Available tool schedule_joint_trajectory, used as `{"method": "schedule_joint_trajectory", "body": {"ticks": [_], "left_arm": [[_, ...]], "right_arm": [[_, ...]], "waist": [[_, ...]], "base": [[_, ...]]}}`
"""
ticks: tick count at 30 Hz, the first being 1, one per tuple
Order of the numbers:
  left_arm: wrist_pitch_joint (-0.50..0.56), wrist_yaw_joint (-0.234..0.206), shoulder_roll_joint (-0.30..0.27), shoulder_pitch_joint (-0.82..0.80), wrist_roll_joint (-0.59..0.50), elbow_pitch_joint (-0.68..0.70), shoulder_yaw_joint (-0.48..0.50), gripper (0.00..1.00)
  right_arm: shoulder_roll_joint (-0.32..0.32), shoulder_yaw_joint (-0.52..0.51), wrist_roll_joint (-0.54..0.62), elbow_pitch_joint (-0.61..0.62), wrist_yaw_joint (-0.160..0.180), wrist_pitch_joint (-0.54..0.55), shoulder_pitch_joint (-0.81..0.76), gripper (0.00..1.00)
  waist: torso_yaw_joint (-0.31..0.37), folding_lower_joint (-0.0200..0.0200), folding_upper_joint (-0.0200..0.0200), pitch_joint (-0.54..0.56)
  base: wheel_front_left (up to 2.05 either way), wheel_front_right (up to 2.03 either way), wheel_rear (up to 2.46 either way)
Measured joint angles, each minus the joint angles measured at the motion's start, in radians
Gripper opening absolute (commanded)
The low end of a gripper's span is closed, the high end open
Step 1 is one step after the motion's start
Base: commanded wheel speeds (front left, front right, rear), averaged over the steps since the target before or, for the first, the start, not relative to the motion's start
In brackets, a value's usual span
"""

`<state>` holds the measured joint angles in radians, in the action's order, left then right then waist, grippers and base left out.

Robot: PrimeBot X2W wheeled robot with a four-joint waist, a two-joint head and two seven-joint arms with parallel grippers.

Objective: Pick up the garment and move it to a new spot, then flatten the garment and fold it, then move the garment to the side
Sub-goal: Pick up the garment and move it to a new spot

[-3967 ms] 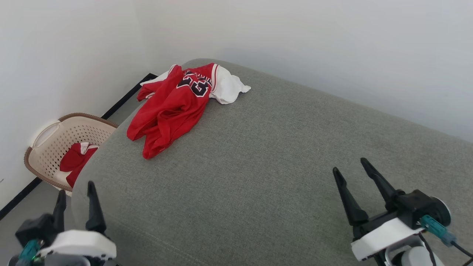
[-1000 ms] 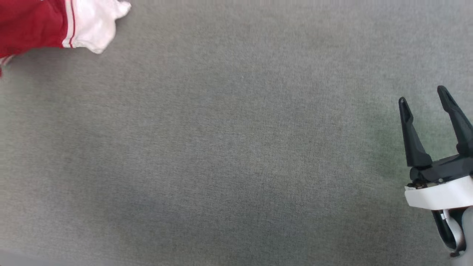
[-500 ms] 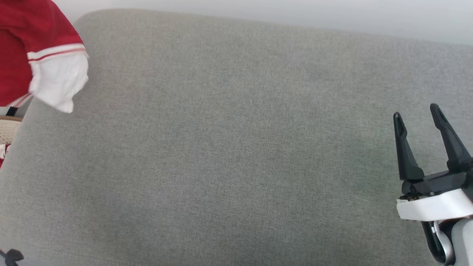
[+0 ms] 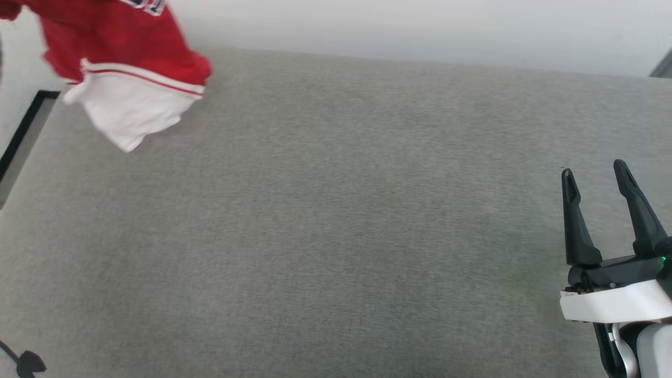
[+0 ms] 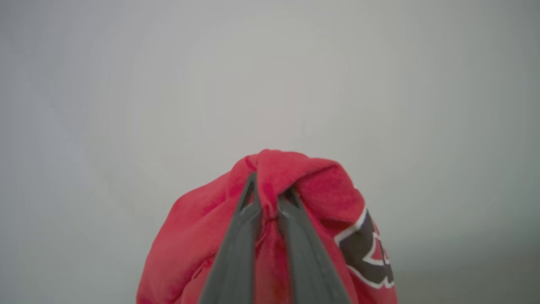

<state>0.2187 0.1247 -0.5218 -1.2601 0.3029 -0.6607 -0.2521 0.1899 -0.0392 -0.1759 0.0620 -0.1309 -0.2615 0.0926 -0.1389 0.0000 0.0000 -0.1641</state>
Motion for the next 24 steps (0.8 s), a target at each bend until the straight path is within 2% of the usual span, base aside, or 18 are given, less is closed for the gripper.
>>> {"method": "schedule_joint_trajectory", "body": {"ticks": [8, 13, 19, 24], "left_arm": [[0.223, -0.002, 0.014, 0.147, 0.078, 0.362, -0.032, 0.0], [0.369, -0.026, 0.021, 0.241, 0.121, 0.554, -0.058, 0.0], [0.542, -0.079, 0.026, 0.359, 0.174, 0.728, -0.089, 0.0], [0.615, -0.107, 0.036, 0.471, 0.192, 0.795, -0.135, 0.0]], "right_arm": [[-0.027, -0.016, 0.001, 0.007, 0.0, 0.0, -0.003, 1.0], [-0.045, -0.022, 0.003, 0.02, 0.0, 0.0, -0.012, 1.0], [-0.06, -0.03, 0.002, 0.02, 0.0, 0.0, -0.024, 1.0], [-0.073, -0.025, 0.0, 0.019, 0.0, 0.0, -0.032, 1.0]], "waist": [[0.084, 0.0, 0.0, 0.005], [0.143, 0.0, 0.0, 0.004], [0.206, 0.0, 0.0, 0.005], [0.245, 0.0, 0.0, 0.0]], "base": [[0.0, 0.0, 0.0], [0.0, 0.0, 0.0], [0.0, 0.0, 0.0], [0.0, 0.0, 0.0]]}}
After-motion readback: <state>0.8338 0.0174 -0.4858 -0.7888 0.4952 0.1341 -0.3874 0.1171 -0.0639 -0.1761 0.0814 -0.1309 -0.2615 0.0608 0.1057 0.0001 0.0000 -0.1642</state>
